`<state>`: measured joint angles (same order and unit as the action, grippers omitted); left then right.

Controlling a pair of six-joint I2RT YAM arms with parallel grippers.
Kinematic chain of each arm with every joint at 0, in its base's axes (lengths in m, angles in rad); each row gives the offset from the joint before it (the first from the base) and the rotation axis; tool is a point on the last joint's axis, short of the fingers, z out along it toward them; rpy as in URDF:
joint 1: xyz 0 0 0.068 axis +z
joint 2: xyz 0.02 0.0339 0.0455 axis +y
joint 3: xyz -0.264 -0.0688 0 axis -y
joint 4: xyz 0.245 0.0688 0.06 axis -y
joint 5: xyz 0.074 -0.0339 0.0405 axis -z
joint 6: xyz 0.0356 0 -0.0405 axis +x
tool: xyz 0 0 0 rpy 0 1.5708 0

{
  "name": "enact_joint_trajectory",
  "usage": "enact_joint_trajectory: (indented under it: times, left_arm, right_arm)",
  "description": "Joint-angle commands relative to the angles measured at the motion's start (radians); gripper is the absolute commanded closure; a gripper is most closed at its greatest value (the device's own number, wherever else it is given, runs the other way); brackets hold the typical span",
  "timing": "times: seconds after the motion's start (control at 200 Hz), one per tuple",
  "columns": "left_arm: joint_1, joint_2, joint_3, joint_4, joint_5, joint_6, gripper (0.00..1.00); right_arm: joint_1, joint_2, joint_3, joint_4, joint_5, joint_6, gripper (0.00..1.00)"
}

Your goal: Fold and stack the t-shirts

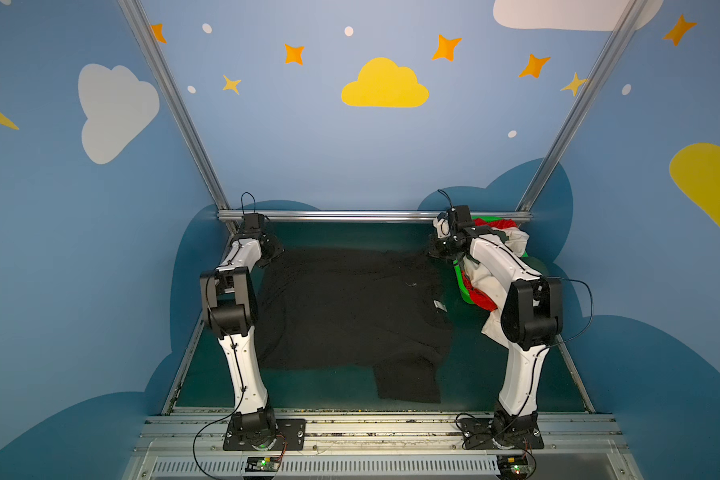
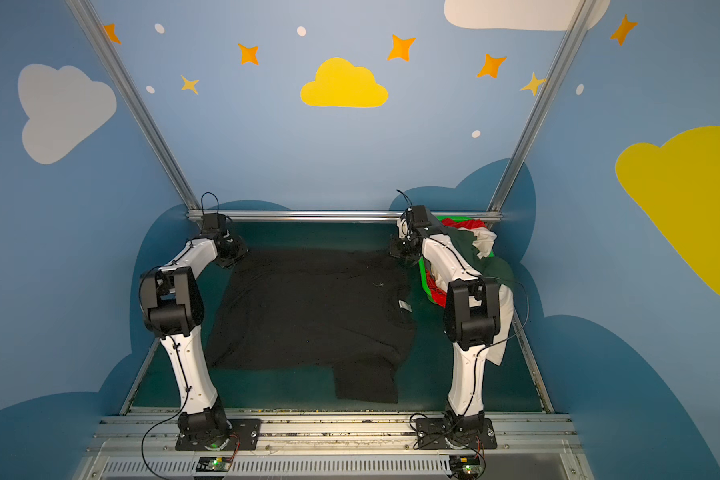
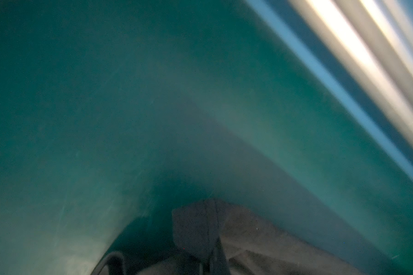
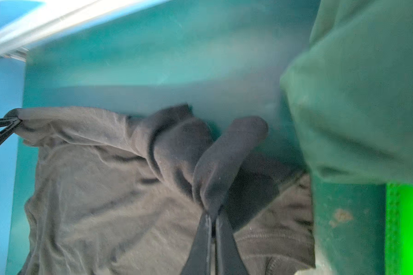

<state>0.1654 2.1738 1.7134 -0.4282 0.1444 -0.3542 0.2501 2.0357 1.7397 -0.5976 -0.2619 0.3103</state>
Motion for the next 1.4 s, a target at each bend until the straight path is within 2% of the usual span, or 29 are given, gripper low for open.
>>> enact_joint_trajectory:
  times: [0.0, 0.32, 0.616, 0.831, 0.956, 1.066, 1.116, 1.186, 1.241, 1.286, 1.336, 1.391]
  left_arm:
    - [0.004, -0.067, -0.065, 0.077, -0.031, 0.028, 0.96]
    - [0.006, -0.109, -0.214, 0.164, -0.084, 0.027, 0.96]
    - [0.006, -0.174, -0.357, 0.282, -0.183, 0.01, 0.96]
    - [0.005, -0.217, -0.428, 0.357, -0.2, 0.01, 0.96]
    - [0.003, -0.267, -0.501, 0.426, -0.199, -0.01, 0.96]
    - [-0.009, -0.331, -0.583, 0.487, -0.2, -0.029, 0.9]
    - [-0.021, -0.373, -0.634, 0.519, -0.207, -0.044, 0.91]
    - [-0.043, -0.436, -0.711, 0.546, -0.252, -0.072, 0.91]
    - [-0.066, -0.494, -0.749, 0.492, -0.37, -0.134, 0.91]
    - [-0.083, -0.541, -0.784, 0.456, -0.452, -0.188, 0.86]
    - [-0.088, -0.584, -0.815, 0.425, -0.495, -0.228, 0.66]
    - [-0.089, -0.619, -0.829, 0.382, -0.514, -0.253, 0.64]
  right_arm:
    - [-0.004, -0.08, -0.056, 0.015, -0.025, 0.003, 1.0]
    - [0.004, -0.192, -0.206, 0.039, -0.016, 0.003, 1.0]
    - [0.003, -0.272, -0.31, 0.038, 0.003, -0.017, 1.0]
    - [0.004, -0.303, -0.375, 0.042, 0.005, -0.01, 1.0]
    - [0.006, -0.313, -0.413, 0.047, -0.001, -0.002, 1.0]
    - [0.014, -0.32, -0.445, 0.048, -0.013, -0.002, 1.0]
    - [0.02, -0.323, -0.464, 0.054, -0.01, -0.002, 1.0]
    - [0.028, -0.319, -0.485, 0.057, -0.005, 0.006, 1.0]
    - [0.033, -0.313, -0.498, 0.058, -0.008, 0.01, 1.0]
    - [0.037, -0.308, -0.508, 0.056, -0.006, 0.012, 1.0]
    - [0.041, -0.303, -0.519, 0.055, -0.002, 0.013, 1.0]
    - [0.043, -0.3, -0.531, 0.053, 0.002, 0.015, 1.0]
